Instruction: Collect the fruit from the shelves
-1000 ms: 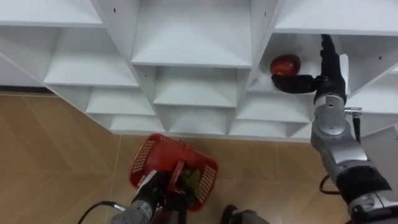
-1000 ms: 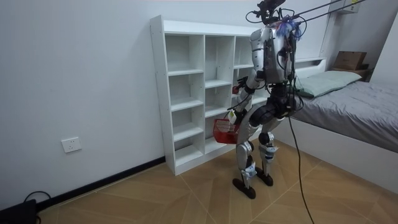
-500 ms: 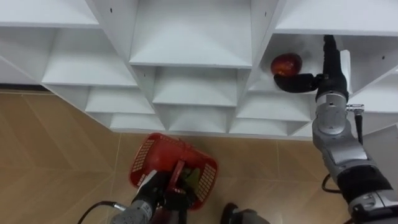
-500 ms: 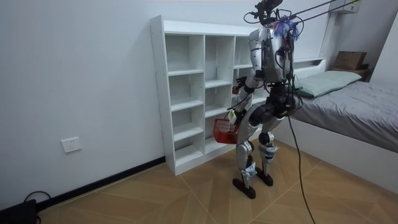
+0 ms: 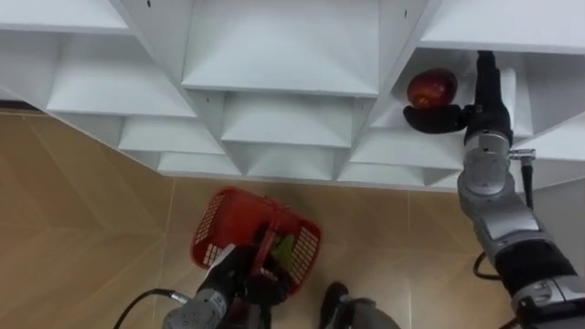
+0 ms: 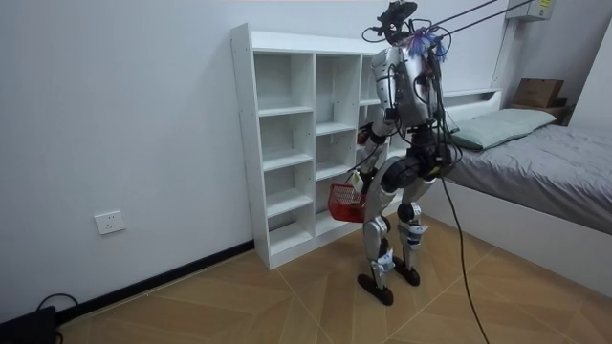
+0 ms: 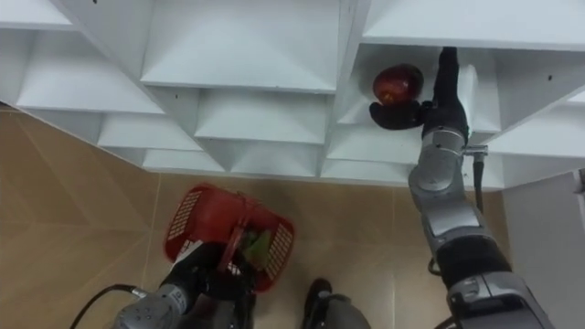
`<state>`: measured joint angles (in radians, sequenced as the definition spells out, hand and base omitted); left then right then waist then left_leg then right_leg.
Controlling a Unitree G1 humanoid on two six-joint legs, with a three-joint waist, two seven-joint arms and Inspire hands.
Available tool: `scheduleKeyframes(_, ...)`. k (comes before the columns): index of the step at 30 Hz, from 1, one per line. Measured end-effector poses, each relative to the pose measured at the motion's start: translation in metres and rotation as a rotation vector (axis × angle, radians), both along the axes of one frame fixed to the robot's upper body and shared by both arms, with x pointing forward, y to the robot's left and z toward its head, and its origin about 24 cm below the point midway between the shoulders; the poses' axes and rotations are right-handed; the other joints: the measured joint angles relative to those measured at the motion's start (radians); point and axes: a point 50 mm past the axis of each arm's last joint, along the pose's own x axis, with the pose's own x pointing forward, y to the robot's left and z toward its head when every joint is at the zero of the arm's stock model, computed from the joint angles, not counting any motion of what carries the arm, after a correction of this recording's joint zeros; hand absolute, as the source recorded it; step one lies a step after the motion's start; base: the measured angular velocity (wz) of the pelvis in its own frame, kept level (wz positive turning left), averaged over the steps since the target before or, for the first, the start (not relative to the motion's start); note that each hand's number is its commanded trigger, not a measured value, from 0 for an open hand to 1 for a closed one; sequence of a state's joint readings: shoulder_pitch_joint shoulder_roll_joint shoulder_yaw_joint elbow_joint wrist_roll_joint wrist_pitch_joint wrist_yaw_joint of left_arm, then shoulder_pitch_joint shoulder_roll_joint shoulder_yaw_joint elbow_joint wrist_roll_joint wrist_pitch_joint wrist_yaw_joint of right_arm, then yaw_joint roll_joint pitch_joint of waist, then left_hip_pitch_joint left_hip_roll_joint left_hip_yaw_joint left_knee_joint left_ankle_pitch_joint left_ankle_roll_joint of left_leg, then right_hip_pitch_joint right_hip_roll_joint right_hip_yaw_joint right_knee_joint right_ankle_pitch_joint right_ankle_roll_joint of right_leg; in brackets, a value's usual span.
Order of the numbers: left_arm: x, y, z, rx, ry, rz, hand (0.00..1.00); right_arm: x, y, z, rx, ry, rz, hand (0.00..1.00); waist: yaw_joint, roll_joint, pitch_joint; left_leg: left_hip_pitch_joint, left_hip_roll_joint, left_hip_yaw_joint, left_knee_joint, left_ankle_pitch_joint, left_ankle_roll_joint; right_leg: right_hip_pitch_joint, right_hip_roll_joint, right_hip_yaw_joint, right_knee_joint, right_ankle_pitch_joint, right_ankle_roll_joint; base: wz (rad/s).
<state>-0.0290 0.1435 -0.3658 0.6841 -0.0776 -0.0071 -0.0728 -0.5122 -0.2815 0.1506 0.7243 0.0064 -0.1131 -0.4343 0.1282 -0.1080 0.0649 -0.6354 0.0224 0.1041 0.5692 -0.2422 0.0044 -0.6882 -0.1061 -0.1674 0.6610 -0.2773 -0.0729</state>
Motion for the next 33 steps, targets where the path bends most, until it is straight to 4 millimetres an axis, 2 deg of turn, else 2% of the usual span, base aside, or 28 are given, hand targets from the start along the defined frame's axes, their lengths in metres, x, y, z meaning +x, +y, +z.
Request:
scheduleKeyframes(3, 0.001, 0.004, 0.001, 0.01, -0.005, -0.004, 1.0, 0.005, 0.003, 0.007, -0.004, -0.015, 0.01, 0.0, -0.002, -0.016, -0.0003, -0.008, 0.0, -0.001, 0.0, 0.0, 0.0, -0.006, -0.001, -0.003, -0.001, 0.0, 0.0, 0.01)
scheduleKeyframes(5, 0.001, 0.005, 0.001, 0.016, -0.006, -0.009, 1.0, 0.007, 0.005, 0.009, -0.005, -0.02, 0.018, 0.0, -0.002, -0.019, -0.0004, -0.008, 0.0, -0.004, 0.001, 0.0, 0.0, -0.004, -0.001, -0.008, 0.0, 0.0, 0.0, 0.05)
scheduleKeyframes(13, -0.001, 0.005, 0.002, 0.021, -0.01, -0.025, 1.0, 0.009, 0.007, 0.007, 0.008, 0.024, 0.035, 0.0, -0.003, -0.019, -0.0004, -0.009, -0.002, -0.02, 0.012, 0.0, 0.001, 0.011, -0.005, -0.027, -0.004, 0.0, 0.0, 0.06)
scheduleKeyframes(19, -0.002, 0.003, 0.004, 0.012, -0.016, -0.03, 1.0, 0.009, 0.006, 0.004, 0.002, 0.044, 0.035, 0.0, 0.013, -0.019, -0.0006, -0.015, -0.005, -0.024, 0.017, 0.004, 0.004, 0.008, -0.011, -0.034, 0.001, 0.0, 0.0, 0.03)
scheduleKeyframes(21, -0.002, 0.003, 0.004, 0.008, -0.017, -0.032, 1.0, 0.009, 0.006, 0.004, 0.004, 0.048, 0.042, 0.51, 0.017, -0.019, -0.0006, -0.016, -0.006, -0.025, 0.017, 0.004, 0.004, 0.008, -0.012, -0.036, 0.001, 0.0, 0.001, 0.0)
scheduleKeyframes(22, -0.002, 0.002, 0.004, 0.008, -0.016, -0.033, 1.0, 0.009, 0.007, 0.003, 0.004, 0.05, 0.046, 0.71, 0.018, -0.018, -0.0006, -0.016, -0.006, -0.025, 0.017, 0.004, 0.004, 0.008, -0.013, -0.037, 0.002, 0.0, 0.001, 0.0)
scheduleKeyframes(23, -0.002, 0.002, 0.004, 0.008, -0.016, -0.033, 1.0, 0.009, 0.008, 0.003, 0.002, 0.053, 0.054, 0.95, 0.019, -0.018, -0.0006, -0.016, -0.007, -0.026, 0.017, 0.004, 0.004, 0.008, -0.014, -0.037, 0.002, 0.0, 0.001, 0.0)
scheduleKeyframes(24, -0.002, 0.002, 0.004, 0.008, -0.016, -0.033, 1.0, 0.009, 0.008, 0.003, 0.002, 0.054, 0.057, 1.0, 0.019, -0.018, -0.0006, -0.016, -0.007, -0.026, 0.017, 0.004, 0.004, 0.008, -0.014, -0.037, 0.002, 0.0, 0.001, 0.0)
scheduleKeyframes(28, -0.002, 0.002, 0.005, 0.008, -0.015, -0.033, 1.0, 0.01, 0.009, 0.004, 0.002, 0.057, 0.068, 1.0, 0.02, -0.018, -0.0007, -0.017, -0.007, -0.026, 0.017, 0.004, 0.004, 0.007, -0.014, -0.037, 0.002, 0.0, 0.001, 0.0)
scheduleKeyframes(33, -0.002, 0.002, 0.005, 0.007, -0.012, -0.033, 1.0, 0.011, -0.002, 0.005, -0.017, 0.07, 0.052, 1.0, 0.021, -0.016, -0.0013, -0.016, -0.007, -0.028, 0.016, 0.004, 0.004, 0.009, -0.014, -0.039, 0.001, 0.0, 0.001, 0.0)
